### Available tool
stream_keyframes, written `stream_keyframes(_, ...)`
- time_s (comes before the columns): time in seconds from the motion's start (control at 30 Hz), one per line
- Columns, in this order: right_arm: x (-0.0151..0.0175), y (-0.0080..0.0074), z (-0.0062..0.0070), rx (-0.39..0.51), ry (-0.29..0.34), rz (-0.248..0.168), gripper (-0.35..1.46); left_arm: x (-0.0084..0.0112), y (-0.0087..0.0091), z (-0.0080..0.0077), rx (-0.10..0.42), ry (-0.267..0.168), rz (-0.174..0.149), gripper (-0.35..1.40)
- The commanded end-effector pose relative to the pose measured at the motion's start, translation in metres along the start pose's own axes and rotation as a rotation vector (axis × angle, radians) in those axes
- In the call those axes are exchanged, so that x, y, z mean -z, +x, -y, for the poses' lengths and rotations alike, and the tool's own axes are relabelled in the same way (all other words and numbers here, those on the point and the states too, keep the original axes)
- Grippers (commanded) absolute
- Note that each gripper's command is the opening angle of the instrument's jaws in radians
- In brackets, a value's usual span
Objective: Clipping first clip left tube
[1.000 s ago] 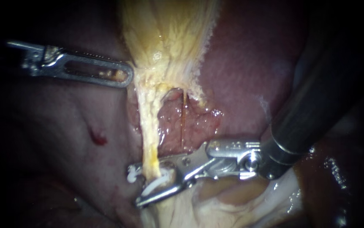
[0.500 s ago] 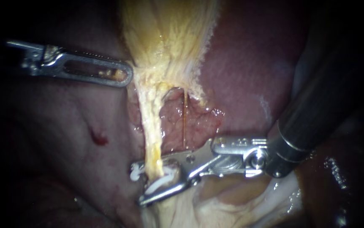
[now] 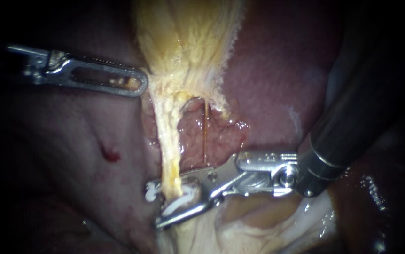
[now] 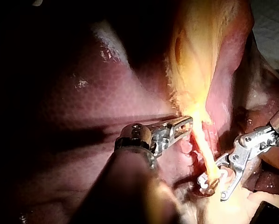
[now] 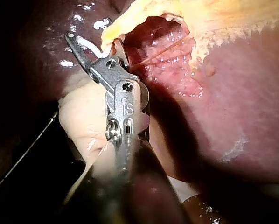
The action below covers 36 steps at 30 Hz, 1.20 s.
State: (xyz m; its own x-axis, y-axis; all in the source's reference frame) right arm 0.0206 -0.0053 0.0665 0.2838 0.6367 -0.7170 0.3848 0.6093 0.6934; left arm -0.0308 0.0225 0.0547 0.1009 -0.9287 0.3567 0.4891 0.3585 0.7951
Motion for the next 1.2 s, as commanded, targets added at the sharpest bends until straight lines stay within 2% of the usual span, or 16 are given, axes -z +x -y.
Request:
stream_keyframes(0.03, 0.0, 0.0, 0.0, -0.003, 0.0, 0.0, 0.45, 0.0, 0.0, 0.0, 0.0, 0.0, 0.0, -0.35)
stream_keyframes(0.77, 0.0006, -0.0004, -0.0002, -0.085, 0.003, -0.003, 0.2, -0.0001, 0.0, 0.0, 0.0, 0.0, 0.0, -0.35)
stream_keyframes(1.2, 0.0009, -0.0006, -0.0003, -0.091, 0.003, -0.003, -0.17, -0.0001, 0.0, 0.0, 0.0, -0.001, 0.0, -0.35)
